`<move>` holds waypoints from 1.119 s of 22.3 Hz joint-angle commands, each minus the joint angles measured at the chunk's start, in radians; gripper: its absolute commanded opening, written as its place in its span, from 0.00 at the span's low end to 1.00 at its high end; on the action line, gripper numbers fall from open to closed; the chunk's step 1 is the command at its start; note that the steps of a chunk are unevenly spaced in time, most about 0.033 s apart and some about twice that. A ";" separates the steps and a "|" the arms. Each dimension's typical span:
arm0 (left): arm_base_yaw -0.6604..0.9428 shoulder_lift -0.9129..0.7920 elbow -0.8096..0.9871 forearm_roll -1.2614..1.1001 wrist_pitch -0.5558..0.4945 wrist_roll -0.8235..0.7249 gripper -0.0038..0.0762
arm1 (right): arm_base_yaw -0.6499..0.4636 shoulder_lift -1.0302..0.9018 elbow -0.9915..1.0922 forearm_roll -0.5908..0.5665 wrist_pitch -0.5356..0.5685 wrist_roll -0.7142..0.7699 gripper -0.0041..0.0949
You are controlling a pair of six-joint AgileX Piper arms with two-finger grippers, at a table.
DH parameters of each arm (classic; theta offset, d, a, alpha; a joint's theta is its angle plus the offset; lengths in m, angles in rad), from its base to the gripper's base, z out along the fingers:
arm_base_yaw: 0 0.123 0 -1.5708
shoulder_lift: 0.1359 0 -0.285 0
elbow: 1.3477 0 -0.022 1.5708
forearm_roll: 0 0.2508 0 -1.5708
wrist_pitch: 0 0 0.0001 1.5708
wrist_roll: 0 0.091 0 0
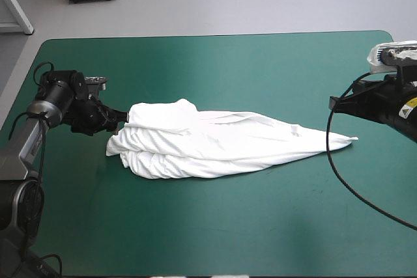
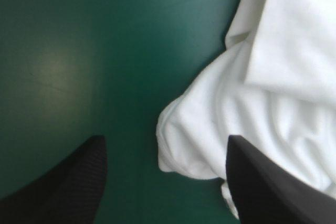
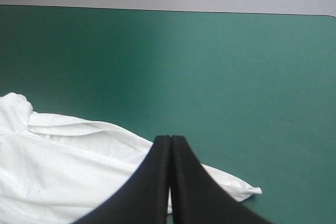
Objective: Fold the cloth
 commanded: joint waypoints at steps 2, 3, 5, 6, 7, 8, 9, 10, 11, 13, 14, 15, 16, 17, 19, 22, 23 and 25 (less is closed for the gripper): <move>0.000 -0.033 0.045 -0.045 -0.079 -0.010 0.64 | -0.001 -0.011 -0.031 0.000 -0.059 -0.008 0.03; 0.000 -0.032 0.086 -0.040 -0.126 -0.010 0.64 | -0.001 -0.011 -0.031 0.000 -0.059 -0.008 0.03; 0.000 -0.019 0.134 -0.040 -0.198 -0.010 0.64 | -0.001 -0.011 -0.031 0.000 -0.059 -0.008 0.03; 0.000 0.006 0.154 -0.050 -0.200 -0.010 0.64 | -0.001 -0.011 -0.031 0.000 -0.059 -0.008 0.03; 0.000 0.021 0.159 -0.055 -0.192 -0.010 0.64 | -0.001 -0.011 -0.031 0.000 -0.059 -0.008 0.03; 0.000 0.051 0.161 -0.065 -0.181 -0.010 0.64 | -0.001 -0.011 -0.031 0.000 -0.059 -0.008 0.03; 0.000 0.060 0.161 -0.065 -0.181 -0.010 0.63 | -0.001 -0.011 -0.031 0.000 -0.059 -0.008 0.03; 0.000 0.072 0.161 -0.086 -0.187 -0.010 0.52 | -0.001 -0.011 -0.031 0.000 -0.057 -0.008 0.03; 0.000 0.073 0.161 -0.086 -0.187 -0.010 0.43 | -0.001 -0.011 -0.031 0.000 -0.056 -0.008 0.03; 0.000 0.073 0.161 -0.075 -0.187 -0.001 0.03 | -0.001 0.001 -0.031 -0.018 -0.008 0.041 0.03; 0.000 0.073 0.161 -0.075 -0.187 0.001 0.05 | -0.001 0.023 -0.031 -0.055 0.061 0.070 0.03; 0.000 0.073 0.161 -0.075 -0.189 0.001 0.04 | -0.001 0.040 -0.031 -0.083 0.100 0.082 0.03; 0.000 0.073 0.161 -0.075 -0.198 -0.001 0.04 | -0.004 0.069 -0.031 -0.130 0.151 0.103 0.03; 0.000 0.073 0.161 -0.075 -0.203 -0.001 0.04 | -0.014 0.104 -0.033 -0.164 0.188 0.121 0.05; 0.000 0.073 0.161 -0.075 -0.203 -0.001 0.04 | -0.042 0.159 -0.033 -0.153 0.209 0.125 0.12; 0.000 0.073 0.161 -0.084 -0.195 -0.001 0.04 | -0.120 0.256 -0.034 -0.070 0.240 0.147 0.27; 0.000 0.073 0.161 -0.086 -0.196 -0.001 0.04 | -0.154 0.305 -0.034 -0.046 0.259 0.140 0.36; 0.000 0.073 0.161 -0.086 -0.196 -0.001 0.04 | -0.184 0.352 -0.034 -0.024 0.269 0.116 0.49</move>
